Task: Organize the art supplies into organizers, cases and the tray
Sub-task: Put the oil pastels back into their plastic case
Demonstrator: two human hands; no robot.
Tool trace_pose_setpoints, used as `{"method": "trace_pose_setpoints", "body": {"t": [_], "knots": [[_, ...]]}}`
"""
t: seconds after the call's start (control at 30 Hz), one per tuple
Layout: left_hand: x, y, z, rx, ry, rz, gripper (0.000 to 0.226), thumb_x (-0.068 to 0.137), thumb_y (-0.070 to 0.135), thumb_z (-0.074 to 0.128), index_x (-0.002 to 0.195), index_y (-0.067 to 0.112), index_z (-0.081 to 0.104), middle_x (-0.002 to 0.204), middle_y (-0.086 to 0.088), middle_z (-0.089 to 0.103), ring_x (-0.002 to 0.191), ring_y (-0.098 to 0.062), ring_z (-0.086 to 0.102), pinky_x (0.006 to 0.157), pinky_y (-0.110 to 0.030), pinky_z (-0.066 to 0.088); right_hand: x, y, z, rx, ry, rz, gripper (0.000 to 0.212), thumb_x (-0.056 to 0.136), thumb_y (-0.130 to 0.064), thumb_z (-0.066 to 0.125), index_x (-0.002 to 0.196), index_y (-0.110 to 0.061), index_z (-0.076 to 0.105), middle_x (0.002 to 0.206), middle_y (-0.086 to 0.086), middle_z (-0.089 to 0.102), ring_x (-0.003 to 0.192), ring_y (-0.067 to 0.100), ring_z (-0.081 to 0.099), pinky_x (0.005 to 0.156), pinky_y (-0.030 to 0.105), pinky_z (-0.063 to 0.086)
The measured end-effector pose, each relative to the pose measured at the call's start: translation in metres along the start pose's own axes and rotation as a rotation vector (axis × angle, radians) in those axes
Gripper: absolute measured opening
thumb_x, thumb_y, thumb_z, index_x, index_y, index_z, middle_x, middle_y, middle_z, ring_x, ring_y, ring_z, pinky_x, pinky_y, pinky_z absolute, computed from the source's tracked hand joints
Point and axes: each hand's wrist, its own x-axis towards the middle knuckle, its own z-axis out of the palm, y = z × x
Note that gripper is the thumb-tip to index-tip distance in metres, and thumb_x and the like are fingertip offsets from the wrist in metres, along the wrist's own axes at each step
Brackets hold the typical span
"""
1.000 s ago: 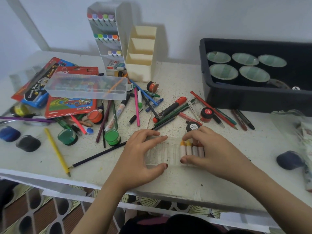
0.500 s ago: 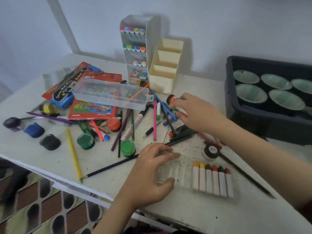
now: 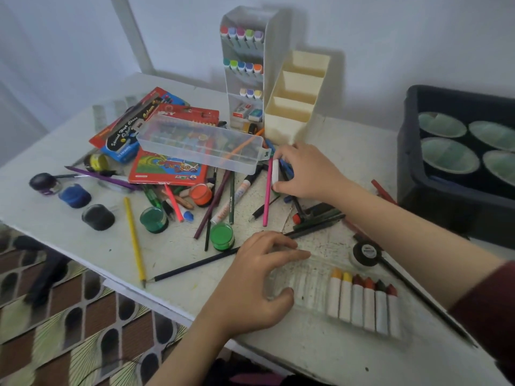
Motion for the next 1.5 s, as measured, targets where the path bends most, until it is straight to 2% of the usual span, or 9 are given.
{"method": "trace_pose_setpoints", "body": {"t": [0.13,0.37,0.53,0.67,0.9,1.03,1.1,1.3,1.5], "knots": [[0.001,-0.002,0.001,0.004,0.004,0.009,0.051,0.068,0.031,0.055,0.119,0.029,0.063,0.119,0.012,0.051,0.121,-0.008,0.043,0.103,-0.025,0.031,-0.012,-0.003,0.007,0.355,0.162,-0.016,0.016,0.085,-0.016,0.062,0.099,-0.015,0.055,0.078,-0.011,0.054,0.066,0.007,0.048,0.064,0.028,0.038],[0.000,-0.004,0.002,0.050,0.005,0.024,0.059,0.071,0.064,0.065,0.120,0.032,0.062,0.121,0.015,0.051,0.122,-0.007,0.042,0.103,-0.025,0.032,-0.057,-0.013,0.002,0.482,0.244,-0.019,0.019,0.093,-0.023,0.055,0.110,-0.024,0.063,0.084,-0.006,0.067,0.074,0.007,0.059,0.067,0.024,0.048],[0.000,-0.004,0.002,0.072,0.015,0.050,0.060,0.069,0.061,0.067,0.120,0.030,0.063,0.121,0.013,0.052,0.121,-0.006,0.042,0.102,-0.021,0.031,-0.099,-0.010,-0.009,0.505,0.150,0.052,0.010,0.092,-0.030,0.056,0.099,-0.028,0.063,0.075,-0.013,0.066,0.062,-0.004,0.056,0.061,0.017,0.040],[0.000,-0.003,0.002,0.076,0.016,0.061,0.061,0.068,0.061,0.067,0.120,0.030,0.063,0.120,0.013,0.052,0.120,-0.004,0.042,0.101,-0.016,0.029,-0.133,-0.009,-0.016,0.351,0.093,0.069,0.011,0.090,-0.035,0.055,0.098,-0.031,0.061,0.083,-0.019,0.064,0.080,-0.006,0.056,0.068,0.013,0.041],[-0.001,-0.002,0.004,0.087,0.011,0.062,0.064,0.067,0.062,0.066,0.121,0.029,0.063,0.119,0.014,0.052,0.119,-0.003,0.042,0.101,-0.014,0.026,-0.194,-0.015,-0.010,0.501,0.221,0.070,0.010,0.088,-0.020,0.060,0.097,-0.023,0.063,0.086,-0.014,0.066,0.083,0.002,0.063,0.071,0.020,0.052],[-0.003,-0.002,0.004,0.090,0.017,0.066,0.064,0.067,0.062,0.066,0.121,0.029,0.063,0.119,0.015,0.052,0.119,-0.003,0.042,0.100,-0.015,0.027,-0.212,-0.018,0.004,0.430,0.296,0.025,0.016,0.088,-0.029,0.060,0.101,-0.022,0.065,0.088,-0.016,0.066,0.085,-0.001,0.061,0.072,0.015,0.050],[-0.003,-0.001,0.004,0.088,0.020,0.068,0.064,0.067,0.063,0.066,0.121,0.030,0.063,0.118,0.015,0.052,0.118,-0.001,0.041,0.099,-0.011,0.025,-0.215,-0.020,0.010,0.305,0.292,-0.036,0.024,0.088,-0.036,0.052,0.102,-0.021,0.066,0.092,-0.013,0.068,0.086,0.000,0.062,0.072,0.021,0.052],[-0.004,0.000,0.005,0.079,0.022,0.075,0.064,0.066,0.064,0.066,0.121,0.031,0.062,0.118,0.017,0.051,0.118,0.000,0.042,0.098,-0.006,0.023,-0.217,-0.022,0.026,-0.070,0.331,-0.232,0.017,0.088,-0.020,0.053,0.089,-0.013,0.069,0.098,-0.001,0.072,0.091,0.014,0.067,0.076,0.032,0.054],[-0.004,0.001,0.005,0.079,0.023,0.073,0.064,0.066,0.063,0.066,0.121,0.031,0.062,0.118,0.017,0.051,0.118,0.000,0.042,0.099,-0.006,0.023,-0.220,-0.023,0.032,-0.090,0.336,-0.206,0.023,0.090,-0.026,0.052,0.097,-0.015,0.071,0.104,-0.003,0.071,0.099,0.013,0.065,0.087,0.026,0.047]]}}
